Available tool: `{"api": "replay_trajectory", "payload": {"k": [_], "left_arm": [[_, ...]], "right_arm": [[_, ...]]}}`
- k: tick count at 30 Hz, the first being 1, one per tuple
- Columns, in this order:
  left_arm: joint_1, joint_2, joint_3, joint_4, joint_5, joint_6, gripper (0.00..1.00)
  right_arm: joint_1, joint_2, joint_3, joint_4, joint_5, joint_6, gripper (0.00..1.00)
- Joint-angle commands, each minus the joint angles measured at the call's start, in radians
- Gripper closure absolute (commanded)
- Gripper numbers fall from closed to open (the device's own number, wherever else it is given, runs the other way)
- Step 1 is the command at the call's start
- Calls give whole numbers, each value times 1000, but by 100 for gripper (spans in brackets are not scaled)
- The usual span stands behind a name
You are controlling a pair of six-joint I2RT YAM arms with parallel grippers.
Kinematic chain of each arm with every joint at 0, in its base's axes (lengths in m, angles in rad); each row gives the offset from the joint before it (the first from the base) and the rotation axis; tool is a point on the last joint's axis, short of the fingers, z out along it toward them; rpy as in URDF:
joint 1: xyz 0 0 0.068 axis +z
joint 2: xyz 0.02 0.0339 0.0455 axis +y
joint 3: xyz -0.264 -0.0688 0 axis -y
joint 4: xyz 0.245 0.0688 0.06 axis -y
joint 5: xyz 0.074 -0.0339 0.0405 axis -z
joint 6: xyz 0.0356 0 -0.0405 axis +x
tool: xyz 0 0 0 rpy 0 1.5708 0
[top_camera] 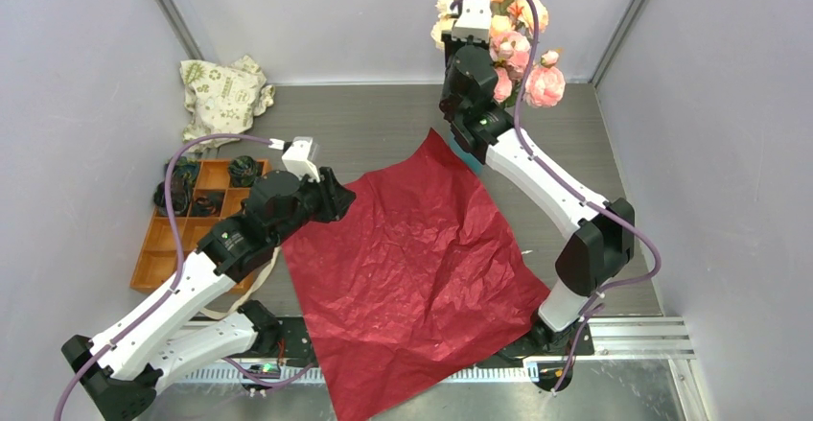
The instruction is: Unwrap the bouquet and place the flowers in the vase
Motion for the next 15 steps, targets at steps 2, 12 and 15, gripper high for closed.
{"api": "replay_trajectory", "payload": {"k": [2,12,15], "left_arm": [[-3,-6,2,61,-9,-3,62],[-2,-8,-6,64,-15,-3,62],[-2,-5,-8,64,-12,-3,61]], "right_arm": [[-10,60,-38,-102,75,56,99],[-11,66,-77,-143,69,102,99],[-11,66,-98,-151,68,119,99]]}}
